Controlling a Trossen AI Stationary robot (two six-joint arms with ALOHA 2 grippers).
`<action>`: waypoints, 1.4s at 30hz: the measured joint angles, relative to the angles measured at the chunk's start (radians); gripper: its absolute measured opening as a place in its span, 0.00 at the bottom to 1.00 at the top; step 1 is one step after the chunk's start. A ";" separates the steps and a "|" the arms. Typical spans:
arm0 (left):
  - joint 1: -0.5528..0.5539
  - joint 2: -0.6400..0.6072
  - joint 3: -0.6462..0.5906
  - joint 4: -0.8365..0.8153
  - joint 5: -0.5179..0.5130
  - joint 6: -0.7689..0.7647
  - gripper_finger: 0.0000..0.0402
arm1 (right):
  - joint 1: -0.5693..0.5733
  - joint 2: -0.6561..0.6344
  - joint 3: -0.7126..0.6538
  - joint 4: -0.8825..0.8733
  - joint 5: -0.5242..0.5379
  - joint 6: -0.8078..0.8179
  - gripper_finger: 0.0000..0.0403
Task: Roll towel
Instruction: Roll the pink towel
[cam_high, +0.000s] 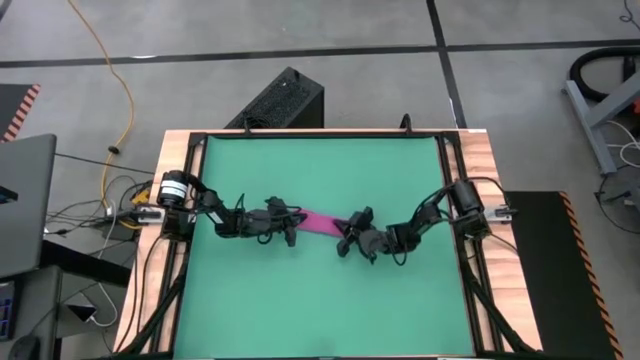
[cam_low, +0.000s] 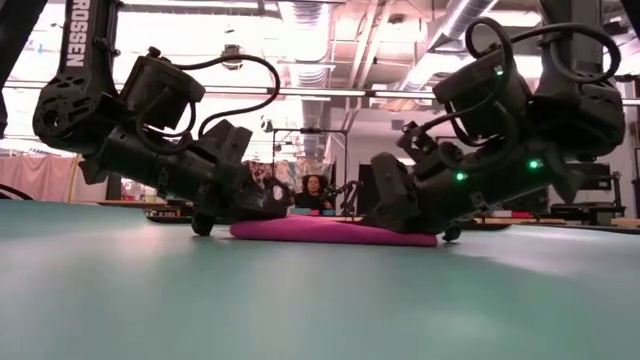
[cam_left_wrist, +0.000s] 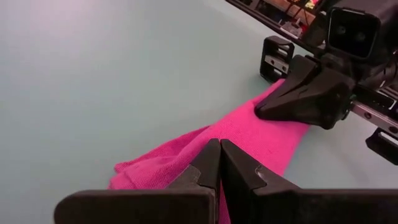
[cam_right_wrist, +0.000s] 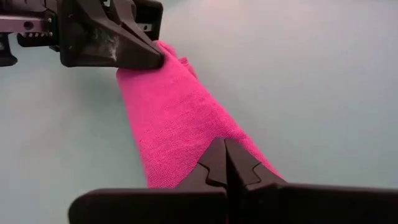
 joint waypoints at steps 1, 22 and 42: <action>-0.001 0.000 0.000 -0.003 -0.004 0.000 0.00 | -0.005 0.000 0.000 -0.001 -0.017 -0.004 0.02; -0.147 0.022 0.039 -0.185 -0.413 -0.064 0.00 | -0.049 0.003 0.000 0.002 -0.177 -0.091 0.02; -0.184 0.069 0.046 -0.119 -0.444 -0.045 0.00 | -0.173 0.004 -0.002 0.005 -0.331 -0.192 0.02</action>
